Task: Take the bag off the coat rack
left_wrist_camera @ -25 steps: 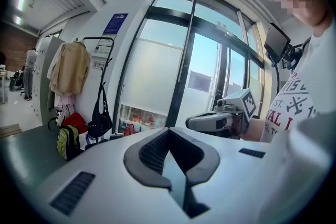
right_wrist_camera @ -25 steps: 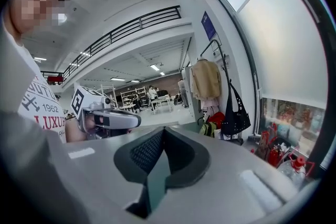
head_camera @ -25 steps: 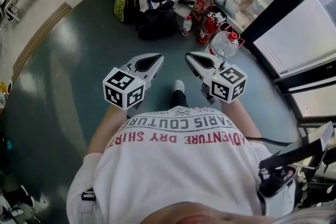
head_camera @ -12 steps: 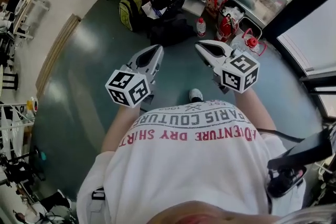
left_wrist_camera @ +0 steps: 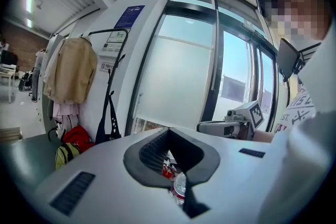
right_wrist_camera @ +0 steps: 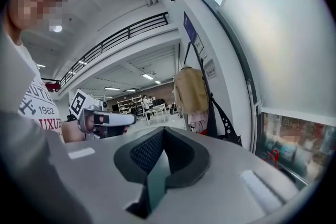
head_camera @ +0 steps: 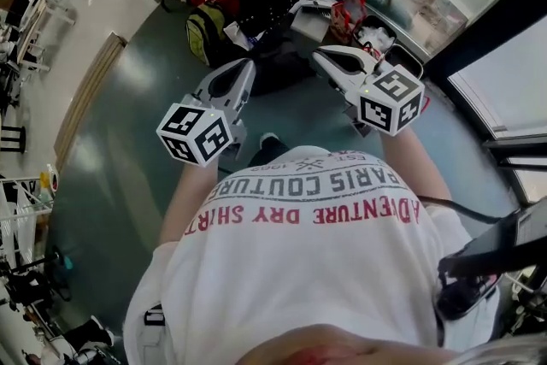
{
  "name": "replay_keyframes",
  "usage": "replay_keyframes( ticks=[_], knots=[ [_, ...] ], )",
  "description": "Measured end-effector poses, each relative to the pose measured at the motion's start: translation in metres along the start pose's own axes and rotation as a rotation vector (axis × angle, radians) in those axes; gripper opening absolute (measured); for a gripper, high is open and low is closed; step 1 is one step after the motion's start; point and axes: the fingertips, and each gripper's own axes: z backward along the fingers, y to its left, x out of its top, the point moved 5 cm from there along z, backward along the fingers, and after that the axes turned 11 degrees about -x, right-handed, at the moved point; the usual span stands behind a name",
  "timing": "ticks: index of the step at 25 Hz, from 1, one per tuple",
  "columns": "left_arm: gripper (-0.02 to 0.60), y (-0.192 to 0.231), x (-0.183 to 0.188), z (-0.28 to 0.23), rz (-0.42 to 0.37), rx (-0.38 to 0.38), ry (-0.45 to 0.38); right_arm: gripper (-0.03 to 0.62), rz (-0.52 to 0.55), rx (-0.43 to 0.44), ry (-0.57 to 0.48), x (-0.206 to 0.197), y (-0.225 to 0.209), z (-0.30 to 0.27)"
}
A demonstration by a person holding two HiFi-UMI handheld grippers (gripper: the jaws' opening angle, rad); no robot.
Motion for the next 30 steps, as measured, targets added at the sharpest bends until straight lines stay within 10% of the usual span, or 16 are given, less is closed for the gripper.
replay_keyframes(
  ticks=[8, 20, 30],
  knots=[
    [0.002, 0.088, 0.037, -0.028, -0.026, -0.061, -0.016, 0.002, 0.052, -0.022, -0.003, 0.039, -0.020, -0.084],
    [0.002, 0.332, 0.072, -0.086, 0.066, -0.063, 0.069, 0.002, -0.020, -0.053, 0.098, 0.067, -0.088, -0.321],
    [0.002, 0.421, 0.103, -0.116, 0.078, -0.116, 0.079, 0.003, -0.026, -0.139, 0.069, 0.099, -0.129, -0.409]
  ],
)
